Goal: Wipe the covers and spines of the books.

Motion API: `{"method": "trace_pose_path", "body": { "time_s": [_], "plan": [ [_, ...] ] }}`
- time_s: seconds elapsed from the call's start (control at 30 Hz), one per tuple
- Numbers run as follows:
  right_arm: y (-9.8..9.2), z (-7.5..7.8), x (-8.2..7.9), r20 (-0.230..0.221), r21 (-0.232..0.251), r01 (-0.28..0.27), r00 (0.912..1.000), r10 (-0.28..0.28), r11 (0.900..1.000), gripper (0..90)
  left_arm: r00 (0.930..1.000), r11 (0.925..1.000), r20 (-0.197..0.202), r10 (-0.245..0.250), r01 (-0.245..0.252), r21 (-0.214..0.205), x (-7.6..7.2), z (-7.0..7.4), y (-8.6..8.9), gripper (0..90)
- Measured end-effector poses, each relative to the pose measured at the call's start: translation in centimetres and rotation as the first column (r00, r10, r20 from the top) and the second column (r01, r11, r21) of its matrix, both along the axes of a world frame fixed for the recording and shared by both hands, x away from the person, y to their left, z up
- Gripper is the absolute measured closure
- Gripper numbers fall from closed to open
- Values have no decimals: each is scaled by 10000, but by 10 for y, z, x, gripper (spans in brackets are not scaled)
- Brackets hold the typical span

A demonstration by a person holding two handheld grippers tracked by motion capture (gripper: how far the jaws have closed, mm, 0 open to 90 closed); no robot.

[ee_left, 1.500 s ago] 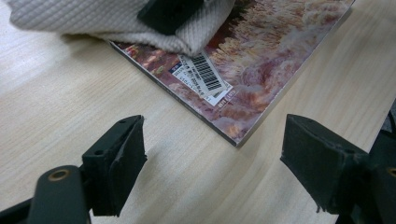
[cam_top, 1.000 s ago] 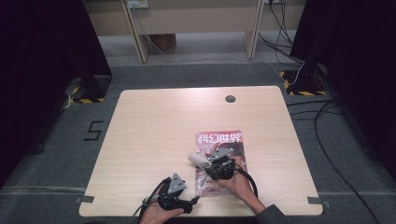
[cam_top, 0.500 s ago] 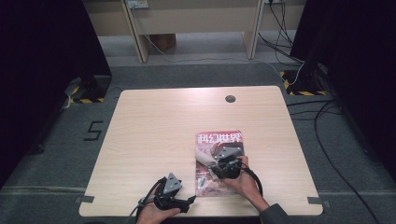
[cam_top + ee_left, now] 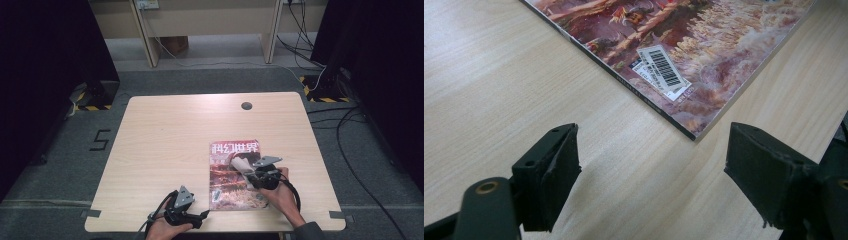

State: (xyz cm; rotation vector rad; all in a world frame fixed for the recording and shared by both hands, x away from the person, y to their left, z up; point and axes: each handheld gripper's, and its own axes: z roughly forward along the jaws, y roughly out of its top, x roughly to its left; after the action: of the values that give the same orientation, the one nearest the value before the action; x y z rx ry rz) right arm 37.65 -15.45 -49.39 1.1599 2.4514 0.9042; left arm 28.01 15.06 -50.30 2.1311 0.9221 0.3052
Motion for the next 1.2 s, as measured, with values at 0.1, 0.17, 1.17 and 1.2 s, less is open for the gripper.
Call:
{"method": "trace_pose_path", "body": {
  "time_s": [0.1, 0.17, 1.17, 1.2],
  "plan": [
    [-11, 0, 0, 25, 24, 244, 9997, -244, 9997, 706, 10000, 10000, 5, 20, -20, 43, 0, 0, 0, 208],
    [-18, 0, -1, 36, 45, 443, 9990, -443, 9990, 706, 10000, 10000, 9, 13, -13, 17, 0, 0, 0, 208],
    [-6, 2, -12, 296, -558, -190, 9993, 206, 9983, 721, 10000, 10000, -27, 39, -39, 39, 1, -1, 0, 208],
    [-3, 1, -12, 370, -592, -284, 9988, 306, 9978, 722, 10000, 10000, -27, 32, -32, 21, 1, -1, 0, 208]
  ]
}}
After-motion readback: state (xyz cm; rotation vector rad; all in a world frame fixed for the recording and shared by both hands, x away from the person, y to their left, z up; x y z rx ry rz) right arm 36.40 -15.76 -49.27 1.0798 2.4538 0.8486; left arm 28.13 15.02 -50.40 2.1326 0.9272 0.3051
